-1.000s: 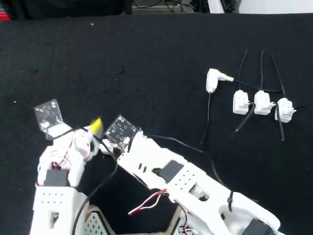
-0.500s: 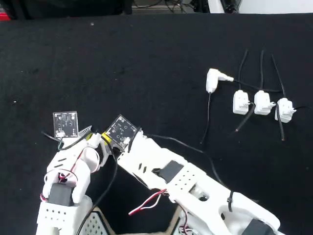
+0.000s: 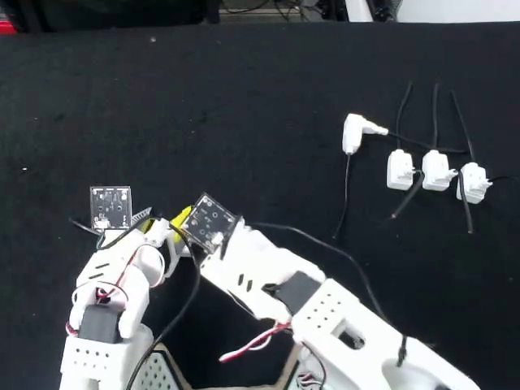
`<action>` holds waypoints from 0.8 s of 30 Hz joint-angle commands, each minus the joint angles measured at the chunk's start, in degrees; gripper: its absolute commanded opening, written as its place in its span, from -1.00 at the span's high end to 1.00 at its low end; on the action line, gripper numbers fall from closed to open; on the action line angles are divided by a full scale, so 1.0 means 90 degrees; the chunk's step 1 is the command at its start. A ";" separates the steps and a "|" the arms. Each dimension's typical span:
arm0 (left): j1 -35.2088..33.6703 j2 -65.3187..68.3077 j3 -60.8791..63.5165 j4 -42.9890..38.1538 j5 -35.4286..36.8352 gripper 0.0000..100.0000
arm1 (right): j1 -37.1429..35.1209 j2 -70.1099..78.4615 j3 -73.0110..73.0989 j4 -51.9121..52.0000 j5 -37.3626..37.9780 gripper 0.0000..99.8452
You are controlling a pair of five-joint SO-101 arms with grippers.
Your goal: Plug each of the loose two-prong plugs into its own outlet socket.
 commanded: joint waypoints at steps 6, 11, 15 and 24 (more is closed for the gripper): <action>0.0093 0.0039 -0.0024 0.0117 -0.0117 0.51 | -0.0059 -0.1597 -0.0054 0.0762 0.0098 0.98; 0.0083 0.0029 -0.0024 0.0127 -0.0117 0.51 | -0.0059 -0.1822 0.0015 0.0879 0.0088 0.98; 0.0083 0.0029 -0.0024 0.0127 -0.0117 0.51 | -0.0059 -0.1832 0.0034 0.0860 0.0098 0.98; -0.0532 0.0000 -0.0503 0.0088 -0.0059 0.51 | 0.0283 -0.1783 0.0034 0.1123 0.0049 0.98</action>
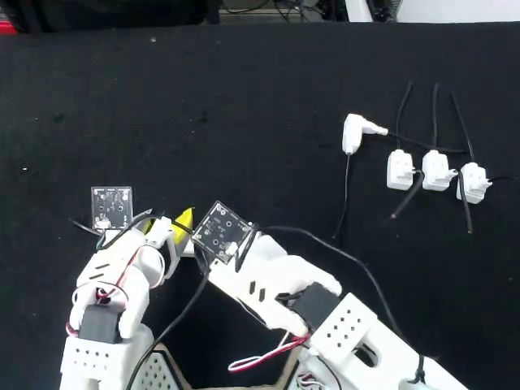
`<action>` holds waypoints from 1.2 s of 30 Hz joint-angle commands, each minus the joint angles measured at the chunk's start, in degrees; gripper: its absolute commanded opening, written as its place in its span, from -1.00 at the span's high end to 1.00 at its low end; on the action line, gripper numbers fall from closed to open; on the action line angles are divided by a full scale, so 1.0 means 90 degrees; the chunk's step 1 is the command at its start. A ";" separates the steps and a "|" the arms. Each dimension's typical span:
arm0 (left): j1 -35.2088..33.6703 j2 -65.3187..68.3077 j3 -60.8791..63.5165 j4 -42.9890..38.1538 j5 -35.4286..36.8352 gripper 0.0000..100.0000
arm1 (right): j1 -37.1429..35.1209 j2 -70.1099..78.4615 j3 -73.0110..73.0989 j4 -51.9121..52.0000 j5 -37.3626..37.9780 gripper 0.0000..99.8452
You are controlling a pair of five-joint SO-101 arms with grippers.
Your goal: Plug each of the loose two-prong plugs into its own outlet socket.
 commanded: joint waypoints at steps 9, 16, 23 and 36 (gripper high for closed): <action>-0.1597 0.0137 -0.0806 0.0020 0.0234 0.51 | 0.0215 0.2037 -0.1275 0.0645 -0.0029 0.98; -0.1675 0.1866 -0.0972 -0.0811 -0.0107 0.51 | -0.0313 0.3219 -0.1714 0.0645 -0.0234 0.98; -0.1724 0.4913 -0.1998 -0.1358 -0.0098 0.51 | -0.0303 0.3267 -0.1665 0.0576 -0.0234 0.98; -0.0894 0.8606 -0.3756 -0.0694 -0.0606 0.51 | 0.0586 0.3267 -0.1392 0.0020 -0.0186 0.98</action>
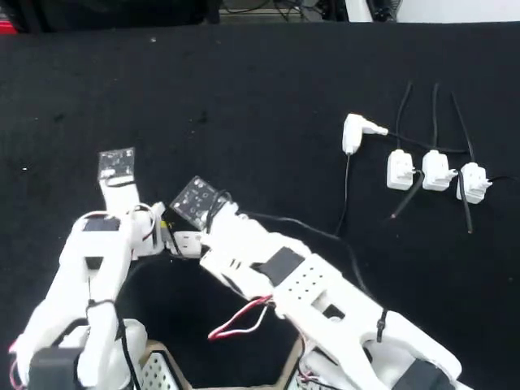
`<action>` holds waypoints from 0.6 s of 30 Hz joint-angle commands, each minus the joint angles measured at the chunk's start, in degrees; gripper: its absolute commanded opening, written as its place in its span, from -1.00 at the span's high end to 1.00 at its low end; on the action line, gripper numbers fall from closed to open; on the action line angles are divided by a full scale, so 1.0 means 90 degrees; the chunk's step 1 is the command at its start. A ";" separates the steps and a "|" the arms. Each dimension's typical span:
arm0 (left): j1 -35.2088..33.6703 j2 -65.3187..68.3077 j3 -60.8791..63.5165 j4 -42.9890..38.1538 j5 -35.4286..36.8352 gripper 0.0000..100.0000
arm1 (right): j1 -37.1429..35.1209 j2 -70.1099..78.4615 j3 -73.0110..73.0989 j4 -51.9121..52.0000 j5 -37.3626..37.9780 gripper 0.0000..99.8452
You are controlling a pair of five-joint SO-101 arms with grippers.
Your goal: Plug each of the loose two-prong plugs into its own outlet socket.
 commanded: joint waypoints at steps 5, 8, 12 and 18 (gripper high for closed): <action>0.0581 0.0156 -0.0698 0.0635 -0.0078 0.51 | 0.0488 0.0005 -0.0181 0.0078 -0.0010 0.98; 0.0581 -0.0020 -0.0591 0.0596 -0.0068 0.51 | 0.0508 0.0005 -0.0708 0.1074 -0.0049 0.98; 0.0415 -0.0381 -0.0513 0.0576 -0.0059 0.51 | -0.0078 0.0005 -0.1070 0.2051 -0.0010 0.98; -0.0308 -0.0537 -0.0249 0.0039 0.0049 0.51 | -0.0713 0.0054 -0.0786 0.1915 -0.0010 0.98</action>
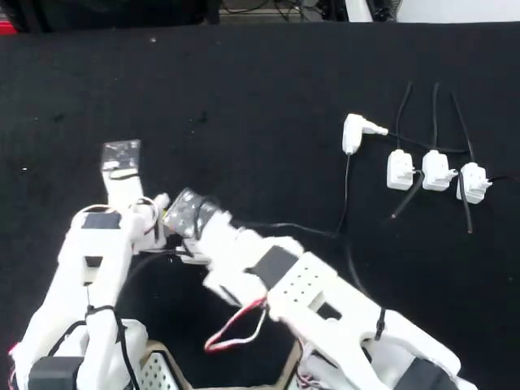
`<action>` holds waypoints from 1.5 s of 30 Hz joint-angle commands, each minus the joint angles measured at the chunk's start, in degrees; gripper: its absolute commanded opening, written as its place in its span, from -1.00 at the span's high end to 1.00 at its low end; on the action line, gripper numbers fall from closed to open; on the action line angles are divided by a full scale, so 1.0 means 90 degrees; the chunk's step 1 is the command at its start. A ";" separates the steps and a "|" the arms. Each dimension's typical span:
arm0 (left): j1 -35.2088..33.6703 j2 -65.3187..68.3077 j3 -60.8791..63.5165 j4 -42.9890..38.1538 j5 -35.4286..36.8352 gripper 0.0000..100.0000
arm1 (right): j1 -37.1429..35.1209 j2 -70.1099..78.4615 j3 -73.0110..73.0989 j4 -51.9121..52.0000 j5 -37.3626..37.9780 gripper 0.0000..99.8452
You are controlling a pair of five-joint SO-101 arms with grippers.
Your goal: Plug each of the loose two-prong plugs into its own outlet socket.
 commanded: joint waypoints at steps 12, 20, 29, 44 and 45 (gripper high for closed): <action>0.0093 -0.0186 0.0230 -0.0186 0.0078 0.51 | 0.0762 0.0054 0.0298 -0.0928 0.0215 0.98; 0.0679 -0.0244 0.0444 -0.0176 -0.0371 0.51 | 0.0850 0.0073 0.0308 -0.1201 0.0205 0.98; 0.0864 -0.0254 0.0317 0.0078 -0.0361 0.51 | 0.1534 0.1197 -0.0493 -0.1143 0.0244 0.98; 0.0347 -0.0264 0.0103 0.0088 0.0000 0.51 | 0.1299 0.1890 -0.3746 0.2403 0.0498 0.98; 0.0327 -0.0264 0.0132 0.0098 -0.0010 0.51 | 0.1299 0.2164 -0.4049 0.2569 0.0498 0.98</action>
